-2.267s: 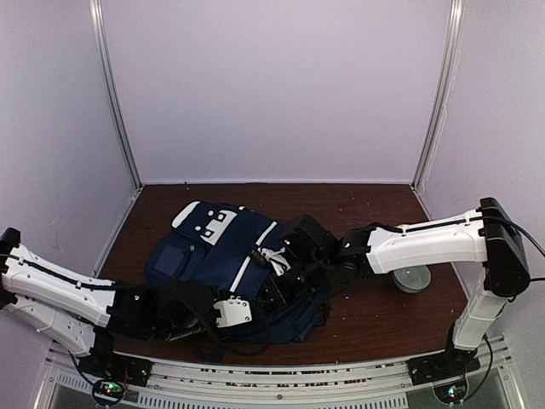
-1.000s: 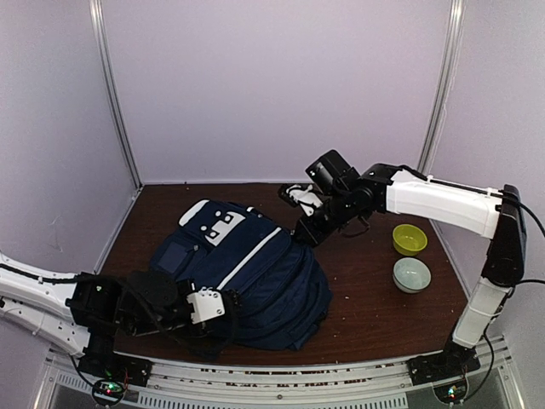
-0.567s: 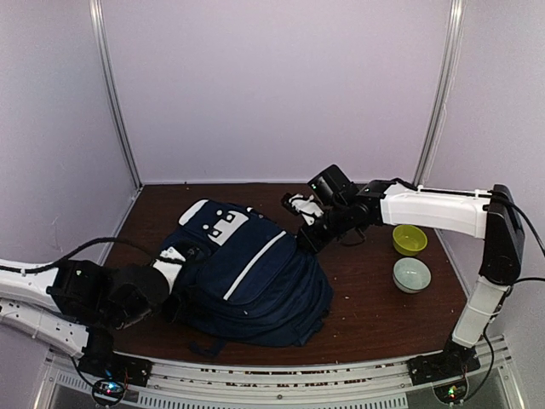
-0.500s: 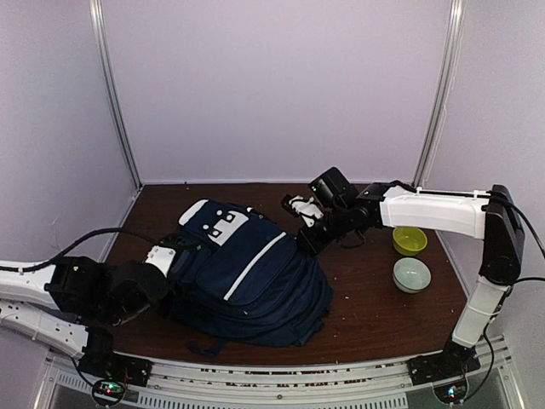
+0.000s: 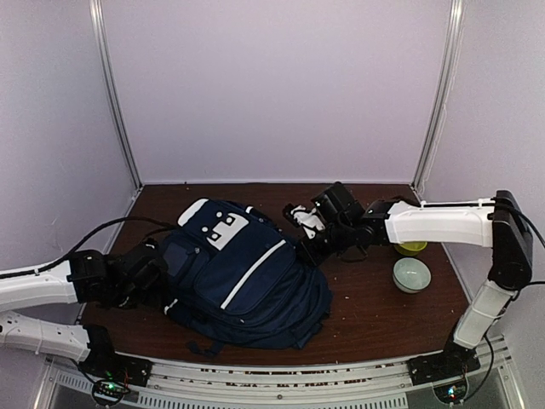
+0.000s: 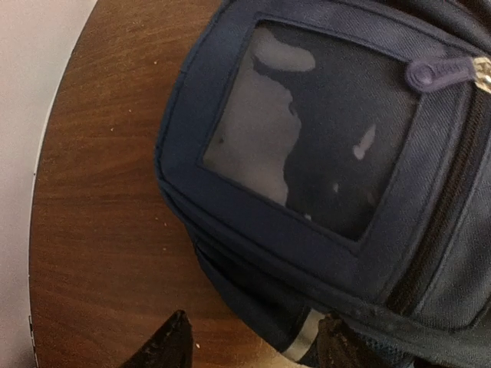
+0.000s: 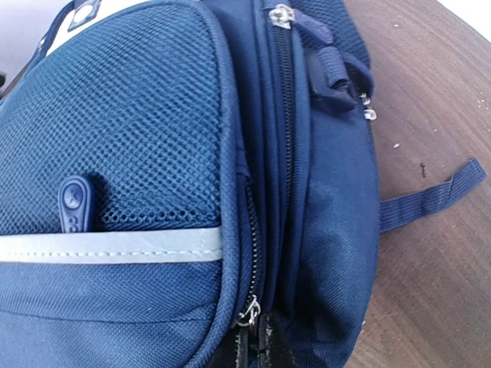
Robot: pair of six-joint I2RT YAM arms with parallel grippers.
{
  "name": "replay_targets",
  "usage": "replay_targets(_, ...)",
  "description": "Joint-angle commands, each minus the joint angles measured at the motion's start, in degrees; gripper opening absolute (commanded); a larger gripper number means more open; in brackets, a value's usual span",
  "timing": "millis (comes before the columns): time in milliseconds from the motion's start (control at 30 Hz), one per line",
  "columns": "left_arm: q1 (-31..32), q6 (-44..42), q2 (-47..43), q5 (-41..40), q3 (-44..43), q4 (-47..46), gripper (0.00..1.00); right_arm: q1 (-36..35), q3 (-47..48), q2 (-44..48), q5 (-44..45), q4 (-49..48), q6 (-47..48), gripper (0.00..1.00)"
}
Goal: Pack the student bag
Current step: Rotate the student bag at the center of the board.
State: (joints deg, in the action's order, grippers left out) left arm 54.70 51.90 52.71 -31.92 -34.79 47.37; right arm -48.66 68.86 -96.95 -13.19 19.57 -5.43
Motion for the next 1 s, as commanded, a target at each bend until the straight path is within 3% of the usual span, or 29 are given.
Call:
replay_targets(0,-3.9,-4.5,-1.8,0.9,0.9,-6.8,0.59,-5.7,-3.1,2.6,-4.5,4.1,-0.8,0.0)
replay_targets(300,-4.1,-7.8,-6.7,-3.2,2.4,-6.1,0.59,-17.7,-5.8,12.4,-6.0,12.0,1.0,0.0)
replay_targets(467,-4.1,-18.0,-4.6,-1.3,4.0,-18.0,0.59,-22.6,-8.1,18.1,-9.9,11.6,-0.2,0.0)
replay_targets(733,-4.2,-35.8,17.1,7.8,-2.2,-41.8,0.6,-23.4,-13.3,18.0,-13.3,2.1,-4.9,0.0)
replay_targets(967,-4.4,-45.1,37.2,18.2,-14.1,-55.4,0.57,-23.3,-16.8,17.4,-14.1,-5.8,-7.2,0.0)
